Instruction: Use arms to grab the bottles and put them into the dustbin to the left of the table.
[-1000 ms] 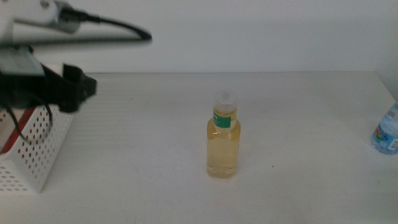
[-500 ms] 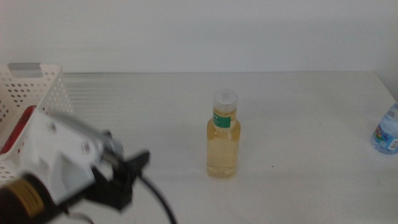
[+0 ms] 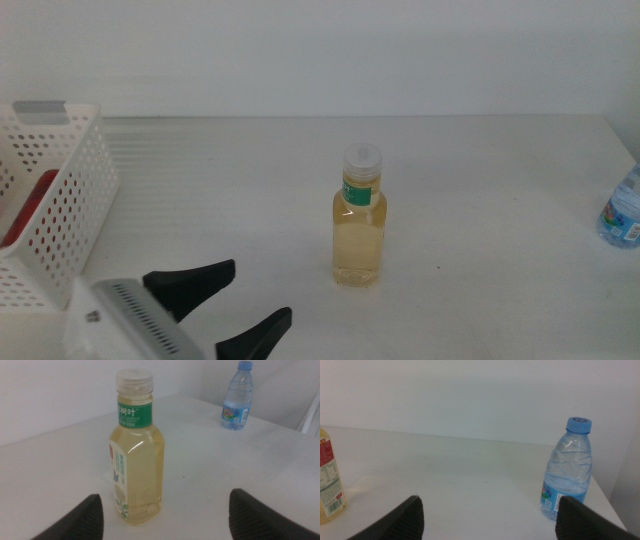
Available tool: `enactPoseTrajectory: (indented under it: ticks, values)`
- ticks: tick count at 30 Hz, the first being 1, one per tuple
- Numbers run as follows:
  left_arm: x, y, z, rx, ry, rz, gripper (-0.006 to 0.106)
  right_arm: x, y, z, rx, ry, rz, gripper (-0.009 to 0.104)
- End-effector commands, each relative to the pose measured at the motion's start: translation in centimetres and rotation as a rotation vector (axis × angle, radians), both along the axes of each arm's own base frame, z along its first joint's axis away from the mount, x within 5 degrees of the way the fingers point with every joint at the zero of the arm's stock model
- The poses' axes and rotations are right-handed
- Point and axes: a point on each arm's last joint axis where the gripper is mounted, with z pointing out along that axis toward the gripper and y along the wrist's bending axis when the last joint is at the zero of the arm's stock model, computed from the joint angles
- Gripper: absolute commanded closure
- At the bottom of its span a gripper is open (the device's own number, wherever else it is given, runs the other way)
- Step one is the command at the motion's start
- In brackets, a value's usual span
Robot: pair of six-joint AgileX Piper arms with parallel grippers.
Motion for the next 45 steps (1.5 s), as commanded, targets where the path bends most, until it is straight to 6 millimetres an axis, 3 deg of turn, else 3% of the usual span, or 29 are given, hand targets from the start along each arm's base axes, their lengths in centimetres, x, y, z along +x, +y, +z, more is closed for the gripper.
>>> enactPoseTrajectory:
  ticks: [1,10,19,23,28,45]
  values:
    - [0.7,-0.9,1.4,-0.097,-0.061,0.006,0.022,-0.2,-0.1,1.1,-0.008,-0.110,-0.013,0.012]
    - [4.8,-4.7,0.8,-0.062,0.043,0.074,0.022,-0.2,-0.1,1.1,-0.008,-0.110,-0.013,0.012]
    - [7.9,-8.0,0.1,-0.061,0.039,0.084,0.022,-0.2,-0.1,1.1,-0.008,-0.110,-0.013,0.012]
    - [8.7,-8.8,-0.2,-0.083,0.010,0.090,0.020,-0.2,-0.1,1.1,-0.008,-0.110,-0.013,0.012]
    - [9.5,-9.7,-0.7,-0.080,0.010,0.092,0.010,-0.2,-0.1,1.1,-0.008,-0.110,-0.013,0.012]
    - [11.5,-11.1,-0.9,-0.117,0.036,0.158,0.010,-0.2,-0.1,1.1,-0.008,-0.110,-0.013,0.012]
